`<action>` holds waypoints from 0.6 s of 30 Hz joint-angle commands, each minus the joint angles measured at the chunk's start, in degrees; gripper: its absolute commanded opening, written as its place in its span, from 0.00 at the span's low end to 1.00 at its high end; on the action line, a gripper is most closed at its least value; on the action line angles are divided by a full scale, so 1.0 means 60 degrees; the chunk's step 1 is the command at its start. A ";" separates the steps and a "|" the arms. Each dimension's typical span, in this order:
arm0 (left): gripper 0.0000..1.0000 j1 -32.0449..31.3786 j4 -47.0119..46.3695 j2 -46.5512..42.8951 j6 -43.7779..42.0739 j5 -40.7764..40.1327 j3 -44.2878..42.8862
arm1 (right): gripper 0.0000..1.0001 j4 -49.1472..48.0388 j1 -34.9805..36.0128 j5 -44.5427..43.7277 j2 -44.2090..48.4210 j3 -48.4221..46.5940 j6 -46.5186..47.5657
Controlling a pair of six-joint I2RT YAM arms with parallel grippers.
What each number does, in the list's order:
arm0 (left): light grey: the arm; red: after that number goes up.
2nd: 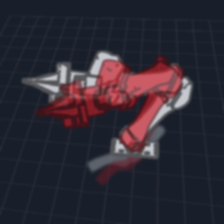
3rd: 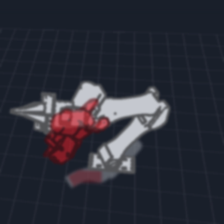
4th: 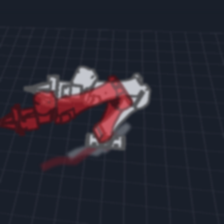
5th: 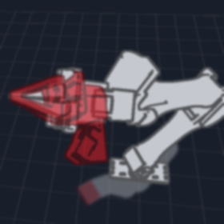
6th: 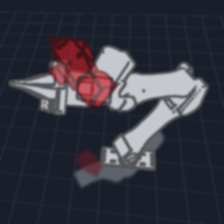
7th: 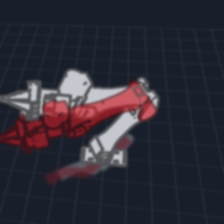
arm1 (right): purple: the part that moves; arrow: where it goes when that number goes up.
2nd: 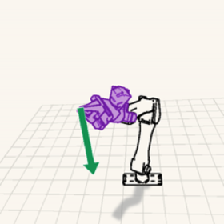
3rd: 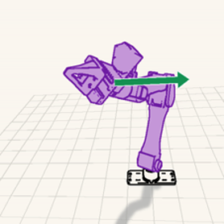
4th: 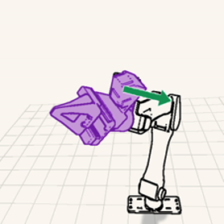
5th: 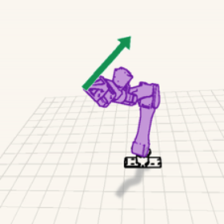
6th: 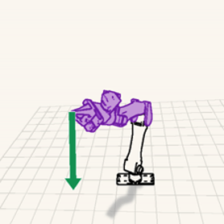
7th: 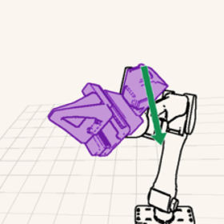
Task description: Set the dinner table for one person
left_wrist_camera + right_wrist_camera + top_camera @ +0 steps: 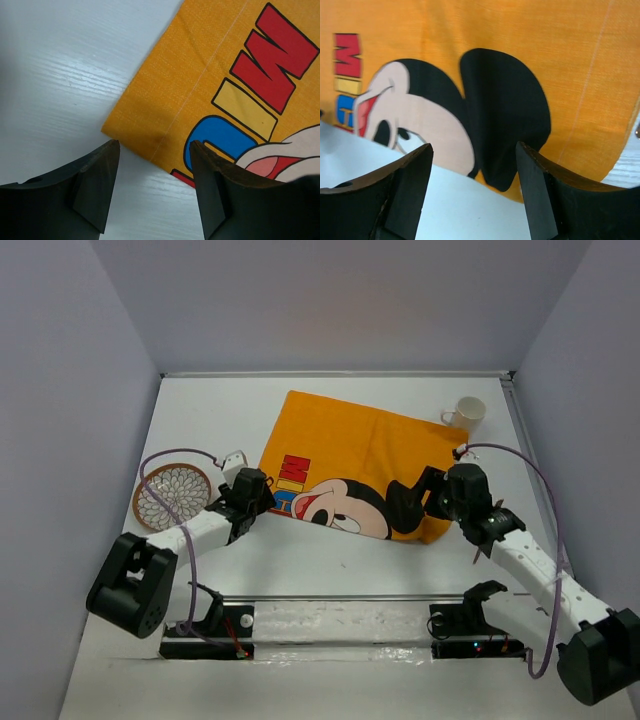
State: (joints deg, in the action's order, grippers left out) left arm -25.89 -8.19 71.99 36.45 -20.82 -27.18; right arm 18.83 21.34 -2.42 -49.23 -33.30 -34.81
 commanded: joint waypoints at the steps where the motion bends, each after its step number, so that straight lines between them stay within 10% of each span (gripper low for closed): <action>1: 0.67 0.0008 -0.0232 0.0731 -0.0039 -0.0368 -0.0597 | 0.71 -0.0676 -0.0042 -0.1105 -0.1298 -0.0660 0.0366; 6: 0.63 0.0125 -0.0057 0.1126 -0.0010 -0.0456 -0.0816 | 0.70 -0.1584 -0.0159 -0.1677 -0.3554 -0.1450 0.0528; 14: 0.03 0.0257 -0.0233 0.1801 0.0107 -0.0704 -0.1050 | 0.70 -0.2390 -0.0247 -0.1005 -0.5870 -0.2316 0.0484; 18: 0.00 0.0243 -0.0291 0.1085 0.0268 -0.0822 -0.0657 | 0.70 -0.2523 -0.0247 -0.0785 -0.6807 -0.2769 0.0630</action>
State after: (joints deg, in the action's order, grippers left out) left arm -24.64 -8.86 82.00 37.01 -22.63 -31.97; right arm 8.29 20.23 -8.58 -86.74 -45.76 -32.45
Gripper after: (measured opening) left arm 0.015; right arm 0.698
